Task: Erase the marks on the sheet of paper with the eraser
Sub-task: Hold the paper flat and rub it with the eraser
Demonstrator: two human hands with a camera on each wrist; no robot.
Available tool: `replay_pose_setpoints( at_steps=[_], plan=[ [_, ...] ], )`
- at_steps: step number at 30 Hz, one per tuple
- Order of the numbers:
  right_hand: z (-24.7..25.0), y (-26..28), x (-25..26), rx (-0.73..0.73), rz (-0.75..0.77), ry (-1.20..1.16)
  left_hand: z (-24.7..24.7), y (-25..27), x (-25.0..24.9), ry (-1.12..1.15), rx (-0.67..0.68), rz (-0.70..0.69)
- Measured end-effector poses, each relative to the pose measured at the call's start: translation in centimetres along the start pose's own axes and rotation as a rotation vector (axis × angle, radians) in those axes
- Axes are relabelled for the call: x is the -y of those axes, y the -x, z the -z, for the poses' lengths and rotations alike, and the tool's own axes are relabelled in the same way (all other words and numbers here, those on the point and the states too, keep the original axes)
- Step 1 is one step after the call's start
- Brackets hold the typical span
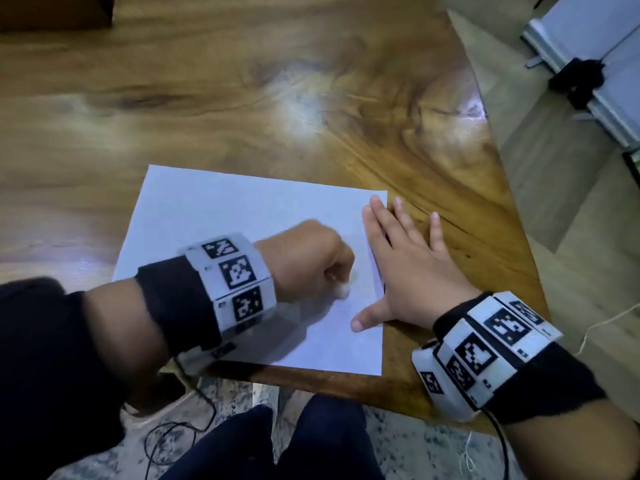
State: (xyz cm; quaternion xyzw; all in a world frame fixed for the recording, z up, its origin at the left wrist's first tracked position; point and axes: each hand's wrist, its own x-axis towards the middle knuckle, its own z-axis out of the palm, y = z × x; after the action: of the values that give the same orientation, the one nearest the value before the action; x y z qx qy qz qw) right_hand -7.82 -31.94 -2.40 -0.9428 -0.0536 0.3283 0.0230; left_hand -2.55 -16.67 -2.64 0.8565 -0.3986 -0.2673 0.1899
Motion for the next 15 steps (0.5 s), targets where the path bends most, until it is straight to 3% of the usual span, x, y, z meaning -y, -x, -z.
replay_pose_setpoints(
  at_steps=[4, 6, 9, 11, 15],
  plan=[
    [0.0, 0.0, -0.1, 0.008, -0.002, 0.005, 2.8, -3.8, 0.5, -0.019, -0.193, 0.147],
    [0.1, 0.0, -0.1, 0.005, 0.002, 0.003, 2.4, -3.5, 0.1, -0.026, -0.143, 0.134],
    [0.0, 0.0, -0.1, -0.014, 0.008, -0.012, -0.2, -0.1, -0.7, -0.029, 0.02, -0.043],
    [-0.1, 0.1, -0.1, -0.02, 0.01, -0.011, -1.2, 0.9, -0.7, -0.006, 0.079, -0.072],
    [0.0, 0.0, 0.0, -0.016, 0.01, 0.001, 0.4, -2.1, -1.3, -0.02, -0.083, 0.007]
  ],
)
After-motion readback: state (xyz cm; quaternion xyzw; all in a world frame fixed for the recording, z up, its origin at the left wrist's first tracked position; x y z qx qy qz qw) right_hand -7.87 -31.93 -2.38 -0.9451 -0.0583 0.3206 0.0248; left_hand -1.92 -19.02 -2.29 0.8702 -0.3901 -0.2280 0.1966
